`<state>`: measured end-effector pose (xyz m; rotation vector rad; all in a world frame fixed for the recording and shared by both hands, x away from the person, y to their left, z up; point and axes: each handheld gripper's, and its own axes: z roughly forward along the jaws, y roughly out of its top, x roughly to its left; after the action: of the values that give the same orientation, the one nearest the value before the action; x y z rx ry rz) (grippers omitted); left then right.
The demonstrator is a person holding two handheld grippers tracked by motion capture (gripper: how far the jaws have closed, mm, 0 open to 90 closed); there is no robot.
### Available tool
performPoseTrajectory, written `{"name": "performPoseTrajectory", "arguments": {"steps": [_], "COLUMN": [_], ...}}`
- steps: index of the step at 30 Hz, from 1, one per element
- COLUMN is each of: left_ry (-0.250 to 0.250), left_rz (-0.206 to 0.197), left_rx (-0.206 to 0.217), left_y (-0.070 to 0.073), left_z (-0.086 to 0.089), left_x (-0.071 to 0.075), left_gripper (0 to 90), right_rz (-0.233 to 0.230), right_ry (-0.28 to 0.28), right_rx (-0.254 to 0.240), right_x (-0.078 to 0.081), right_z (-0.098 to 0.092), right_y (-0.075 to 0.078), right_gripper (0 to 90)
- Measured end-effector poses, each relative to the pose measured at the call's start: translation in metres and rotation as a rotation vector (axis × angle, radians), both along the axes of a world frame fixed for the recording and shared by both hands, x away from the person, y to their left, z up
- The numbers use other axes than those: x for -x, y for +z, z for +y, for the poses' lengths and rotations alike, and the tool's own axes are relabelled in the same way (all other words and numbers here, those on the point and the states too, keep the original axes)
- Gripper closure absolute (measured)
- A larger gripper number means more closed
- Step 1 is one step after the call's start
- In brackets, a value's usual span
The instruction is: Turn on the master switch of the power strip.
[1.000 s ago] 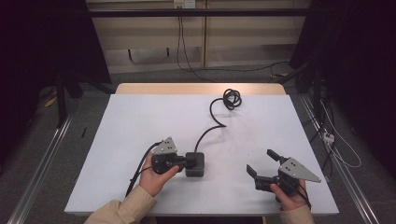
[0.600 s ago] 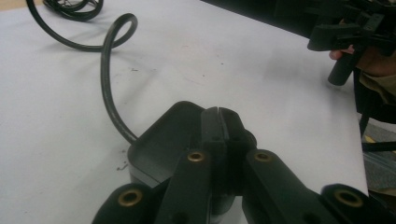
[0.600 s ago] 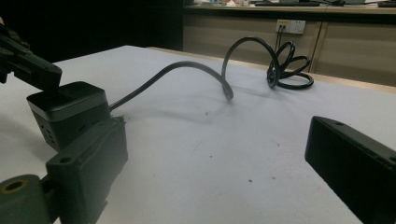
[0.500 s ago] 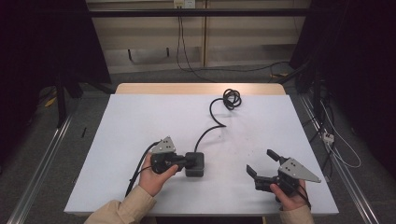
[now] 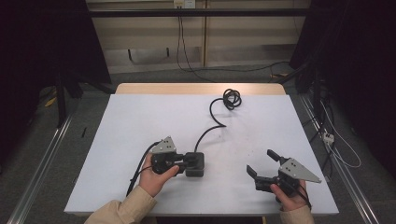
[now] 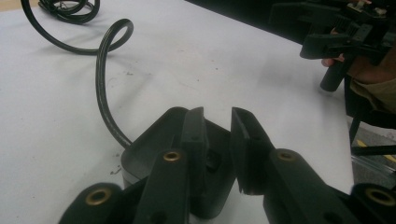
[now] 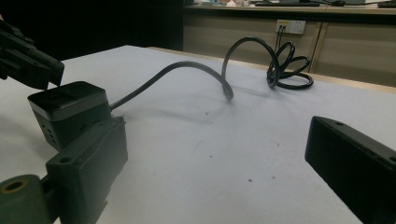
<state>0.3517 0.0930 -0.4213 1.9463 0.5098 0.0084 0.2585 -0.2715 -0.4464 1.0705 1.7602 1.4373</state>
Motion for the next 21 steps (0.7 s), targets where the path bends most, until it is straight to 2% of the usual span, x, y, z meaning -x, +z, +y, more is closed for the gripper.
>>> {"name": "performPoseTrajectory", "arguments": {"steps": [14, 21], "left_ry": [0.000, 0.020], "left_rz": [0.002, 0.008], "left_rx": [-0.005, 0.001], "left_y": [0.0038, 0.0068], "left_z": [0.0026, 0.0085], "left_x": [0.0007, -0.0003], "left_gripper": [59.7, 45.2], "right_rz": [0.001, 0.004], "right_ry": [0.006, 0.011], "right_rx": [0.002, 0.004], "right_x": [-0.0019, -0.0024], "right_z": [0.0016, 0.0025], "right_y": [-0.0004, -0.0006], "right_gripper": [5.3, 5.4]}}
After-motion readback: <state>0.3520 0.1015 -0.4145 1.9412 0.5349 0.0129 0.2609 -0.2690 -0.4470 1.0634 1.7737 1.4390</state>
